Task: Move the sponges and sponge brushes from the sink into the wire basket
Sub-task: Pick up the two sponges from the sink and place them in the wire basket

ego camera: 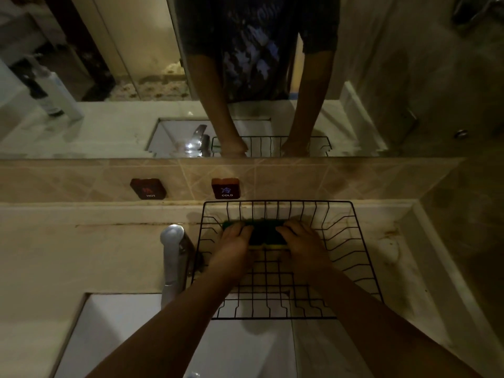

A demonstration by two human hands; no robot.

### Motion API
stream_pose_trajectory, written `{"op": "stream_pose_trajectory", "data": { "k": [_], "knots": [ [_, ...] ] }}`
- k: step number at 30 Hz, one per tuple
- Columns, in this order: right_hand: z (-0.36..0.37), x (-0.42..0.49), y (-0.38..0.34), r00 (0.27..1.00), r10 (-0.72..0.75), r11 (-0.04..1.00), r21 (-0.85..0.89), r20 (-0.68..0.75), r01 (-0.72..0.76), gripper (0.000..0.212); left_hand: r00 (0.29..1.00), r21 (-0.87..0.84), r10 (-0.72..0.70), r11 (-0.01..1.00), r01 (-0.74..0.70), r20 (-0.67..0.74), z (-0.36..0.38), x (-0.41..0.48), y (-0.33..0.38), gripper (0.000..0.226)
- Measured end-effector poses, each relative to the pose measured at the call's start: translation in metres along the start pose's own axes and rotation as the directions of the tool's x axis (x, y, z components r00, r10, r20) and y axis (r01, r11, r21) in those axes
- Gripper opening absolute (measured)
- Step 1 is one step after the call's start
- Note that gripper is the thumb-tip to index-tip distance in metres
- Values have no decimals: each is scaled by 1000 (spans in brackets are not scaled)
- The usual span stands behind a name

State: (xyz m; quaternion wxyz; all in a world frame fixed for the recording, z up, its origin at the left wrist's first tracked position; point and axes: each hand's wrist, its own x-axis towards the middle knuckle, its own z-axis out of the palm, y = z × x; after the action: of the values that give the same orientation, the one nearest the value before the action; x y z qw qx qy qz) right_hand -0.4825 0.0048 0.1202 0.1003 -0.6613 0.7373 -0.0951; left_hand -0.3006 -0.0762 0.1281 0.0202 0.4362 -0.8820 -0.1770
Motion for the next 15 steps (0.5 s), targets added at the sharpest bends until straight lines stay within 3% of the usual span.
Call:
{"op": "stream_pose_trajectory", "data": {
  "k": [9,15],
  "knots": [
    [-39,-37,-39,994,96,993,68,53,-100,55,998,-191,27,981,-38,-61,-43,-50,14,50],
    [-59,-75,-81,993,111,993,38,34,-113,41,991,-138,128,982,-131,-33,-69,-97,13,45]
  ]
}}
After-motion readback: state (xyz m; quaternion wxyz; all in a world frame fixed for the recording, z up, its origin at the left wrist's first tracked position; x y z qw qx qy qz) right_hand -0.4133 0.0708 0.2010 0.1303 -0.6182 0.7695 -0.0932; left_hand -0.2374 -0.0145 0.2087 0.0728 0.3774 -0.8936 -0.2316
